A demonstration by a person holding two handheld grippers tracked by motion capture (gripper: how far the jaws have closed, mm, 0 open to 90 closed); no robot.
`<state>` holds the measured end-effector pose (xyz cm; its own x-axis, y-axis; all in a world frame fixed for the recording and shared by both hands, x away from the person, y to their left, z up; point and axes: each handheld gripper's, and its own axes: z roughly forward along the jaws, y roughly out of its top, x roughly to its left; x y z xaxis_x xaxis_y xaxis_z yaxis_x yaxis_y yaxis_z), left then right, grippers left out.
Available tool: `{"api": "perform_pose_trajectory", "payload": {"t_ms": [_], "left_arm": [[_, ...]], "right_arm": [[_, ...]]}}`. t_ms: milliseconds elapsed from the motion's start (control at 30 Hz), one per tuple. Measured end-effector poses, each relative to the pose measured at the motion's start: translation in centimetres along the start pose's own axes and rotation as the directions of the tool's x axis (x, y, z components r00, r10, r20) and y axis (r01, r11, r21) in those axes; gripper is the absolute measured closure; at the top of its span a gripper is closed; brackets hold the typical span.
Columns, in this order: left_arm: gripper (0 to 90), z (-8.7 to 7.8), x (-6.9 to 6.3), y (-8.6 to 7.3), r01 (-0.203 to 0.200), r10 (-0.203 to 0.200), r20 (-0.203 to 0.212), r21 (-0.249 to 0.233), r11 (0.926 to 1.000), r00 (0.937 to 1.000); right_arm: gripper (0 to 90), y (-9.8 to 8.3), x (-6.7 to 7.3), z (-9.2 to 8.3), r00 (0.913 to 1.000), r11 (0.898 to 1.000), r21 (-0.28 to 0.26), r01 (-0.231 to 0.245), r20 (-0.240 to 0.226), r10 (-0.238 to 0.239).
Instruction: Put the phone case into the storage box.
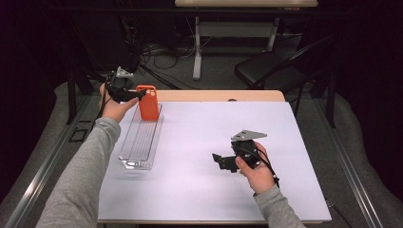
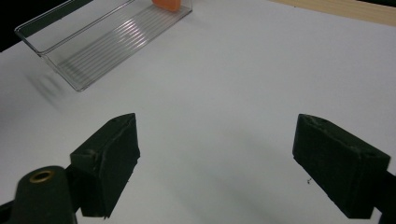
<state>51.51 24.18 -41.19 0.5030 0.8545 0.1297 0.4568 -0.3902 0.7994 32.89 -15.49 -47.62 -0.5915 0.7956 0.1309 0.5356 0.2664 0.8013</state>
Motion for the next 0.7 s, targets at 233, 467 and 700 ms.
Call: {"api": "perform_pose_trajectory", "payload": {"t_ms": [233,467,700], "left_arm": [[31.5,-1.0,-1.0,0.3,0.032,-0.031,0.084,-0.003,0.9995,0.9960],[28.4,-2.2,-2.0,0.8,0.067,-0.061,0.154,-0.033,0.9972,0.9861],[23.9,-3.4,-2.7,1.1,0.078,-0.069,0.196,-0.038,0.9962,0.9782]], "right_arm": [[14.0,0.1,-0.1,-0.2,1.0000,1.000,-0.009,-0.004,0.004,0.005],[14.0,0.1,-0.1,-0.3,0.9999,1.000,-0.014,-0.008,0.008,0.008],[13.9,0.2,-0.2,-0.4,0.9999,1.000,-0.020,-0.011,0.009,0.011]]}}
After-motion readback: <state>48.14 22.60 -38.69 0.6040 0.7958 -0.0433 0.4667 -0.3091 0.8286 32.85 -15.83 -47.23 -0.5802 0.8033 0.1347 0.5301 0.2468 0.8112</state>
